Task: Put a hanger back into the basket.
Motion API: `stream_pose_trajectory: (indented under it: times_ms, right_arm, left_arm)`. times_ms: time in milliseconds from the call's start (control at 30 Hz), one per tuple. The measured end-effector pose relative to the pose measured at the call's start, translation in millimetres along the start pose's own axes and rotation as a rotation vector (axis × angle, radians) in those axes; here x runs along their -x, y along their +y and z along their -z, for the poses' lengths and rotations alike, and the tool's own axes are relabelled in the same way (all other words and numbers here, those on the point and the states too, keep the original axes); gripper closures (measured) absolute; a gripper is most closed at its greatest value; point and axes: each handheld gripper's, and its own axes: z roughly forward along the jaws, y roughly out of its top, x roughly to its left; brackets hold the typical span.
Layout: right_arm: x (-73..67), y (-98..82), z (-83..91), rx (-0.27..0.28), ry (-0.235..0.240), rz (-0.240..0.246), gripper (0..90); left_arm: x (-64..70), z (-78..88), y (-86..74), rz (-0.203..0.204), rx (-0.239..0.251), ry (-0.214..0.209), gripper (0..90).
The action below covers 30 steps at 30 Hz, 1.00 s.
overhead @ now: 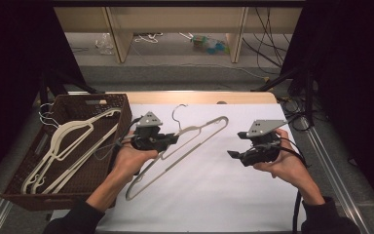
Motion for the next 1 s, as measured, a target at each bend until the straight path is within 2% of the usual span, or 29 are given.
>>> stream_pose_trajectory:
  times_ms: [67,133,200,233,267,333,367,400,467,500,533,600,633,700,733,767,867,967,1000]
  right_arm:
    - [-3.3,-3.4,1.0,0.002,0.004,-0.007,29.0]
    - [-6.5,-7.5,2.8,0.009,0.012,-0.02,27.5]
    - [-8.6,-11.8,3.0,0.026,0.002,-0.029,25.4]
    - [-9.9,-14.4,2.6,0.03,-0.004,-0.032,23.4]
    - [-11.3,-17.2,2.6,0.032,-0.01,-0.034,22.7]
    - [-13.1,-20.4,2.2,0.035,-0.011,-0.041,22.7]
    - [-15.6,-24.8,2.6,0.046,-0.01,-0.056,22.1]
    - [-16.7,-26.3,2.9,0.051,-0.013,-0.064,21.5]
    - [-19.4,-29.4,2.7,0.066,-0.015,-0.079,21.0]
    - [-20.6,-31.1,2.2,0.076,-0.016,-0.084,21.0]
    - [-20.6,-31.1,2.2,0.076,-0.016,-0.084,21.0]
    - [-24.6,-33.4,2.0,0.098,-0.024,-0.102,20.8]
    - [-25.8,-34.0,1.3,0.116,-0.029,-0.102,20.5]
    - [-28.3,-34.7,3.1,0.122,-0.027,-0.107,20.1]
    - [-29.8,-35.1,4.1,0.132,-0.036,-0.119,19.9]
    - [-30.6,-35.8,3.9,0.153,-0.038,-0.122,19.7]
    - [-33.1,-37.4,7.3,0.166,-0.039,-0.135,17.3]
    - [-35.6,-40.8,7.0,0.186,-0.036,-0.155,16.1]
    - [-36.2,-41.7,7.4,0.177,-0.033,-0.149,16.1]
  left_arm:
    - [0.8,6.5,1.0,0.01,0.011,-0.005,86.1]
    - [3.4,21.1,3.3,0.028,0.034,-0.007,86.1]
    - [5.0,38.0,6.3,0.027,0.053,-0.016,86.1]
    - [5.9,44.1,6.8,0.035,0.061,-0.007,86.1]
    - [5.9,44.1,6.8,0.035,0.061,-0.007,86.1]
    - [5.5,55.8,6.6,0.054,0.078,-0.013,86.0]
    - [3.5,68.4,6.4,0.057,0.09,-0.017,86.1]
    - [3.5,68.4,6.4,0.057,0.09,-0.017,86.1]
    - [0.0,81.2,5.7,0.077,0.11,-0.014,86.1]
    - [-5.1,95.8,5.1,0.097,0.14,-0.012,86.1]
    - [-5.1,95.8,5.1,0.097,0.14,-0.012,86.1]
    - [-11.1,112.6,4.8,0.102,0.165,-0.004,86.1]
    - [-11.1,112.6,4.8,0.102,0.165,-0.004,86.1]
    - [-19.4,129.8,3.8,0.126,0.196,0.012,86.1]
    - [-19.4,129.8,3.8,0.126,0.196,0.012,86.0]
    - [-25.6,140.1,3.2,0.133,0.216,0.023,86.0]
    - [-31.8,149.4,2.1,0.143,0.225,0.032,86.0]
    - [-42.2,160.3,-1.4,0.171,0.242,0.048,86.1]
    - [-45.3,162.9,-2.5,0.174,0.246,0.055,86.0]
